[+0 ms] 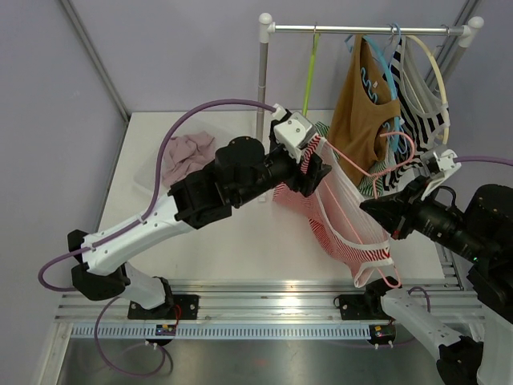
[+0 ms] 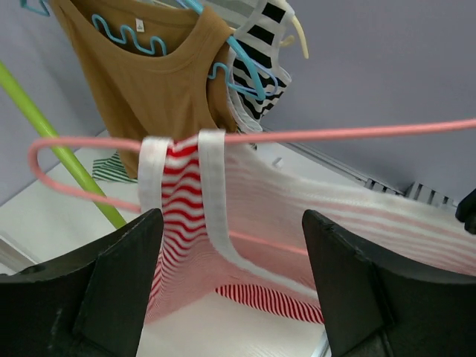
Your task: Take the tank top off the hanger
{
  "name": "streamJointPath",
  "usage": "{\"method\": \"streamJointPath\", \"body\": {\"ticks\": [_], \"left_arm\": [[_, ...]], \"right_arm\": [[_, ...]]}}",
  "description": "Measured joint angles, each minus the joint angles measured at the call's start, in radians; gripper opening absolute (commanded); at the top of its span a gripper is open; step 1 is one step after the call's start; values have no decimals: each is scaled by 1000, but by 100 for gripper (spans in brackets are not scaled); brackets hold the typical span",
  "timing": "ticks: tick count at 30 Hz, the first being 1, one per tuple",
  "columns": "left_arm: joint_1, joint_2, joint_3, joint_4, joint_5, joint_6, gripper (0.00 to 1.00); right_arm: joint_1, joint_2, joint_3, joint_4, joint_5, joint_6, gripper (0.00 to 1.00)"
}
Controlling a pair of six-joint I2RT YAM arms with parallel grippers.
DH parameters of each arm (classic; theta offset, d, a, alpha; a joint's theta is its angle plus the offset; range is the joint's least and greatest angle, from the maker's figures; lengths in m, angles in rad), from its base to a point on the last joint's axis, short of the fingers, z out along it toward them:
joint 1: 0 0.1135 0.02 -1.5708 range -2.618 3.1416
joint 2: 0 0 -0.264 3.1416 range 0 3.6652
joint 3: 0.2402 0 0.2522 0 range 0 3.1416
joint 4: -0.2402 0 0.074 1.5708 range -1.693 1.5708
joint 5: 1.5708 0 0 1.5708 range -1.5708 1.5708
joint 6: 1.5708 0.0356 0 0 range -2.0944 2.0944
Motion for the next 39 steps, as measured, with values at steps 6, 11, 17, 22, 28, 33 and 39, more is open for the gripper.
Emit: {"method": "streamJointPath", "body": {"ticks": [6, 11, 17, 22, 28, 33, 39], "left_arm": [[0, 26, 10, 35, -98, 40, 39], [0, 54, 11, 35, -179, 68, 14], [-1, 56, 8, 35, -298, 83, 0], [31, 19, -56, 15, -489, 18, 0], [209, -92, -136, -121, -549, -159, 0], [335, -146, -145, -220, -437, -296, 0], [392, -295, -359, -118, -143, -325, 0]], "right_arm": [[0, -2, -22, -1, -38, -1, 0], [0, -11, -23, -1, -37, -5, 0], [0, -11, -63, 11, -37, -14, 0], [0, -15, -140, 24, -61, -48, 0], [0, -31, -216, 73, -166, -88, 0], [0, -56, -253, 179, -228, -112, 0], [0, -141, -370, 360, -277, -53, 0]]}}
